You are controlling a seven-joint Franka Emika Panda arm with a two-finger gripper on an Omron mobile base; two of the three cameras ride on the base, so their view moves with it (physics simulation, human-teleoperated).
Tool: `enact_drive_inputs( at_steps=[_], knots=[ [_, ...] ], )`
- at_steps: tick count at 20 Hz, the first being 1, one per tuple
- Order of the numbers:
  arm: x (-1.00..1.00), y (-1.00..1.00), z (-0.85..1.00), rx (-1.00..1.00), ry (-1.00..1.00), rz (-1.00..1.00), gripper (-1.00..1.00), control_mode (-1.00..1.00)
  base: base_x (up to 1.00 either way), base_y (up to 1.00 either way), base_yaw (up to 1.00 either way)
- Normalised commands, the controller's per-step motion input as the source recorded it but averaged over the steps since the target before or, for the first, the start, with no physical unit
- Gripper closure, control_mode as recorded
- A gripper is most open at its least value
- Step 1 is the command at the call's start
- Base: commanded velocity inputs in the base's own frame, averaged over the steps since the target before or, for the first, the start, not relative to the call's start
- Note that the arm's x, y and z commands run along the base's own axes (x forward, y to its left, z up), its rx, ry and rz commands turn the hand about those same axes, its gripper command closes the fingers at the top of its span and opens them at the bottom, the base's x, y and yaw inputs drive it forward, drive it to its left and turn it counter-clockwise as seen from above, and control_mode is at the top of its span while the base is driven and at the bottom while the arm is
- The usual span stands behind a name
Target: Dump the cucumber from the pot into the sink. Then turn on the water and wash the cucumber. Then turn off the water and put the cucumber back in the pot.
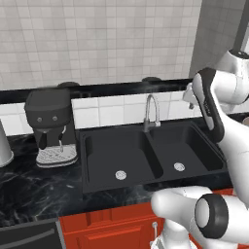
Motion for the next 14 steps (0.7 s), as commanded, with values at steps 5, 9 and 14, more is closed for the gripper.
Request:
enact_drive_inputs(
  at_steps=[5,9,14],
  knots=[
    [-0.22,-0.73,-0.02,0.16,0.00,-0.43,-1.00,-1.00,0.00,0.00,0.00],
    [-0.22,-0.71,-0.13,0.13,0.00,-0.42,-1.00,-1.00,0.00,0.00,0.00],
    [-0.19,-0.66,-0.17,0.11,0.00,-0.39,-1.00,-1.00,0.00,0.00,0.00]
  ],
)
